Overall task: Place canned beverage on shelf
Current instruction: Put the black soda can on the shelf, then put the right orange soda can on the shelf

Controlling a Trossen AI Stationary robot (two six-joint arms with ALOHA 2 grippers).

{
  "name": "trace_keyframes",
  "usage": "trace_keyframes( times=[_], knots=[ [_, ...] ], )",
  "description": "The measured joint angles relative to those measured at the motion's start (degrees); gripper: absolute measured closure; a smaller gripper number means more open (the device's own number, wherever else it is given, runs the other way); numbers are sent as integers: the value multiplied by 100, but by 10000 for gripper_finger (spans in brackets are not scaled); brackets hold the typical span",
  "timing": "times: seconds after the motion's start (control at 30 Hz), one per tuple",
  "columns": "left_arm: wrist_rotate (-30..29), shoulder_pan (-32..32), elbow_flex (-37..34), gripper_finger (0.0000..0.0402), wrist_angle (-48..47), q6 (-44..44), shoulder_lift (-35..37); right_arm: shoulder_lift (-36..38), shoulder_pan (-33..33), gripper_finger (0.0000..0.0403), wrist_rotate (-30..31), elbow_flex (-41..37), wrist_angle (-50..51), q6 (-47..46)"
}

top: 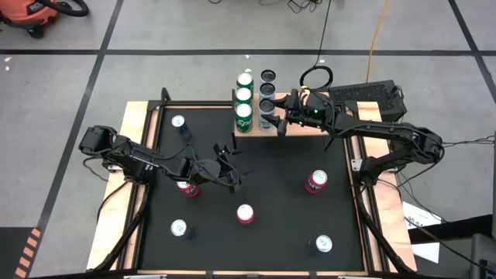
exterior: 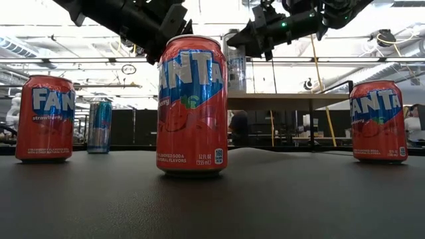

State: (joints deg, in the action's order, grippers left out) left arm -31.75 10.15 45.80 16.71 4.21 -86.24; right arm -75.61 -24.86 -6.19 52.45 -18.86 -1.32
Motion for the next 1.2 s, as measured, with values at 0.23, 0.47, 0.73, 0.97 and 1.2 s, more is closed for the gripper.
trace_keyframes(
  times=[0.23, 0.47, 0.73, 0.97, 1.2],
  knots=[
    [0, 0, 0, 29, -22, 2, -2, -5, -4, 104, 6, -2, 106, 9],
    [-28, 0, 0, 29, -27, 3, -2, 146, -2, 95, 6, -7, 67, 80],
    [-408, 48, -2, 29, -370, 147, 131, 814, -2, 95, 6, -11, 458, 112],
    [-729, 168, -2, 29, -1199, 655, 669, 1527, 284, 94, 9, -11, 1095, 66],
    [-1256, 453, -2, 29, -1627, 905, 873, 1907, 1167, 94, 265, -590, 996, -16]
  ],
)
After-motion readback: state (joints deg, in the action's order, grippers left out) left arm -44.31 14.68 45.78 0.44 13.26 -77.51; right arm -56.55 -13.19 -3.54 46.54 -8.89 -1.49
